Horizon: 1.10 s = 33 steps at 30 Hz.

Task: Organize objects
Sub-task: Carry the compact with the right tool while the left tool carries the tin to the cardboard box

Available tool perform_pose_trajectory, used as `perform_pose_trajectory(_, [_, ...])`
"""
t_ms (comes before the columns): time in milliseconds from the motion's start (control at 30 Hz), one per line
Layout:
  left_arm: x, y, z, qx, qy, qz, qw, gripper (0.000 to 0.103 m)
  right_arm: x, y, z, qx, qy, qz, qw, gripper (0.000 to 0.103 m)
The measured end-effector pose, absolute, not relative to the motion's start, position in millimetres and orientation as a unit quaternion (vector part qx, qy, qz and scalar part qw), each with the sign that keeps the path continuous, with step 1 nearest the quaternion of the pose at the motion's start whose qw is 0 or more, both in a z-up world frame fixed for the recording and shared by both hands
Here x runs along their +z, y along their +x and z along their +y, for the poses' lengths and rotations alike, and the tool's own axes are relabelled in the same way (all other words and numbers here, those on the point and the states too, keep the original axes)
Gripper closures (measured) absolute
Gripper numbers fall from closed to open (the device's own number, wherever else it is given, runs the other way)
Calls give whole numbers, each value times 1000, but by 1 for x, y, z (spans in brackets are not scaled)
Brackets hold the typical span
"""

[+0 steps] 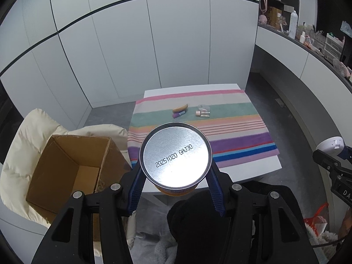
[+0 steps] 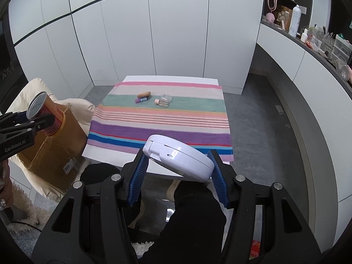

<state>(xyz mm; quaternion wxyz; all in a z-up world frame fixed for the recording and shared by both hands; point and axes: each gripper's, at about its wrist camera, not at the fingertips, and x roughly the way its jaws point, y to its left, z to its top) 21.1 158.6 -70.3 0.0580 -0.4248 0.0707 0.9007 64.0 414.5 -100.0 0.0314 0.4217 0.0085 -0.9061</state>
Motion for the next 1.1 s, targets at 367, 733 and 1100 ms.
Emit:
perform_pose_trajectory(367, [-83, 16, 102, 894, -445, 40, 21, 48, -103, 50, 385, -902, 428, 29, 48, 45])
perform_pose_trajectory(733, [-90, 35, 16, 891, -450, 2, -56, 48, -107, 41, 311, -893, 428, 80, 117, 45])
perform_pose_trajectory(1100, [-96, 71, -68, 880, -452, -38, -142, 48, -113, 44, 207, -869, 421, 130, 227, 45])
